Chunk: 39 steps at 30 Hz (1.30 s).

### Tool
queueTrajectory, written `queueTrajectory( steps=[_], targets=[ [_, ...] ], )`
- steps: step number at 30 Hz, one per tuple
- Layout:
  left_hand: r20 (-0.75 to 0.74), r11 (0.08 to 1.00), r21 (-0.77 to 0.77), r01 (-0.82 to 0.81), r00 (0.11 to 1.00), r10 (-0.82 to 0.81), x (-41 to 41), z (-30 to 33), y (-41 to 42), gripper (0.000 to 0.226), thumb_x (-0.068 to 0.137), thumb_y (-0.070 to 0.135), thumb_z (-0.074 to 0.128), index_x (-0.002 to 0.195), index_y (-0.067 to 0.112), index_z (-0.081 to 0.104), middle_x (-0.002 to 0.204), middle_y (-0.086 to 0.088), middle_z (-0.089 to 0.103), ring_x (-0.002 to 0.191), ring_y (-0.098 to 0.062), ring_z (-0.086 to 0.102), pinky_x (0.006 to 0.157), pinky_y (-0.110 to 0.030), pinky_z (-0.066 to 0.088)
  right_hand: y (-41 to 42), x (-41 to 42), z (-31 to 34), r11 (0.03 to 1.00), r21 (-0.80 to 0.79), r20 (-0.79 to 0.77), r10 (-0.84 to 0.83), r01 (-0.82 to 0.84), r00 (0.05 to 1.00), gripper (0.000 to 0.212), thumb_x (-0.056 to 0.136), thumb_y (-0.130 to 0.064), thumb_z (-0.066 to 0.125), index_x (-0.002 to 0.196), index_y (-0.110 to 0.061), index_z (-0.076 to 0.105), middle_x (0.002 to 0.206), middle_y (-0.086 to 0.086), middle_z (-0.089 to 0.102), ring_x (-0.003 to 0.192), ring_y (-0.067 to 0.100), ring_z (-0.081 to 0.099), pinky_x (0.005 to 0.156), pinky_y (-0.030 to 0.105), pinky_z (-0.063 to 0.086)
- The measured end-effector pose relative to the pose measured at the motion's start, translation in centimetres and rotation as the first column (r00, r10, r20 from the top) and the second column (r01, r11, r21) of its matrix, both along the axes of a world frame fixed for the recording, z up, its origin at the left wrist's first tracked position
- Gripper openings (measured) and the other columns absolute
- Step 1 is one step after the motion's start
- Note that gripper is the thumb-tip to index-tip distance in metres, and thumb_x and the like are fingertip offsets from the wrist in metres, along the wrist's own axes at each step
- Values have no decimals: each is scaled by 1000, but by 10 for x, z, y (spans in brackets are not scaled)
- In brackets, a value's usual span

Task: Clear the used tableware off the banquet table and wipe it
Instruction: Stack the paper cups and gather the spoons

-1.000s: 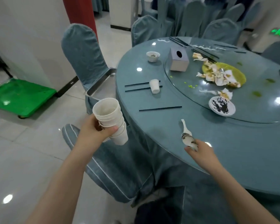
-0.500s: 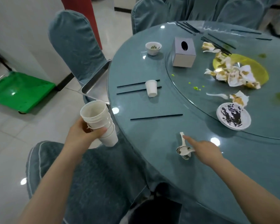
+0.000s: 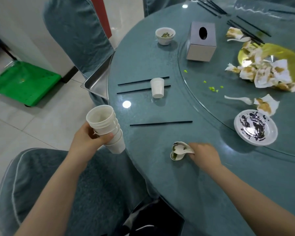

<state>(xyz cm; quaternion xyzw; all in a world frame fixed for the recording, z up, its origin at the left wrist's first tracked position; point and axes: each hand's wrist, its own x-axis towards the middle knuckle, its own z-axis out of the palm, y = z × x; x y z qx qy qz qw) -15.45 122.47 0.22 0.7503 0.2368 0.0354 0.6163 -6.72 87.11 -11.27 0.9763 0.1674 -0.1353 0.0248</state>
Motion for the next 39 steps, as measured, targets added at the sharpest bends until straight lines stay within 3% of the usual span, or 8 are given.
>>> queueTrajectory(
  steps=[4,8,12,16,21,25,31,39],
  targets=[
    [-4,1000,0,12,1000,-12,7,-6,-1,54,65,22,86,113,29,63,103,11,72,93,-6,68,77,-30,52,-2,-9,-5,964,226,-109,-119,142,987,34,87,-34,58,121,-30,53,106,-1,69,95,27,63,70,31,40],
    [-12,999,-7,36,999,-36,14,-10,-3,44,73,12,80,108,33,63,102,12,72,92,-5,67,78,-31,52,-6,-9,4,923,356,-163,-95,148,982,43,85,-48,62,123,-31,50,105,-4,68,93,25,63,65,29,39],
    [-17,999,-19,50,999,-51,19,-12,-7,47,73,12,80,114,29,62,105,9,71,94,-5,67,77,-29,52,-11,4,10,959,263,9,111,-109,994,30,92,-45,52,111,-23,61,94,-1,67,90,24,61,72,31,35],
    [-31,999,-21,47,998,-48,22,-13,-6,49,74,12,79,117,26,61,107,7,71,96,-7,66,79,-30,52,-3,11,10,967,99,-28,239,-235,971,27,95,-40,49,115,-27,61,102,-2,57,99,19,56,81,29,31],
    [-36,999,-35,36,999,-37,22,-15,0,48,73,11,79,115,26,61,106,6,71,98,-11,66,81,-33,53,1,8,7,948,196,18,251,-250,968,22,79,-24,74,100,-20,72,100,9,58,95,33,56,74,36,31],
    [-25,999,-42,29,999,-30,18,-15,4,46,73,10,79,111,29,62,105,7,72,97,-11,67,83,-34,53,3,10,10,948,161,44,271,-275,962,22,72,-22,78,93,-25,73,106,2,63,104,27,59,81,41,37],
    [-10,999,-49,-11,1000,11,6,-16,9,45,74,6,78,110,28,62,104,7,72,96,-9,67,80,-31,52,8,14,7,939,88,-89,339,-332,936,27,96,-34,48,117,-24,62,108,-2,60,103,17,56,84,25,35],
    [47,998,-33,-55,997,57,-23,-2,34,44,73,9,79,107,32,62,99,14,72,89,-1,67,72,-23,50,46,-14,16,970,156,-137,207,-186,969,24,96,-31,49,112,-17,61,110,3,58,101,25,59,82,36,47]
  ],
)
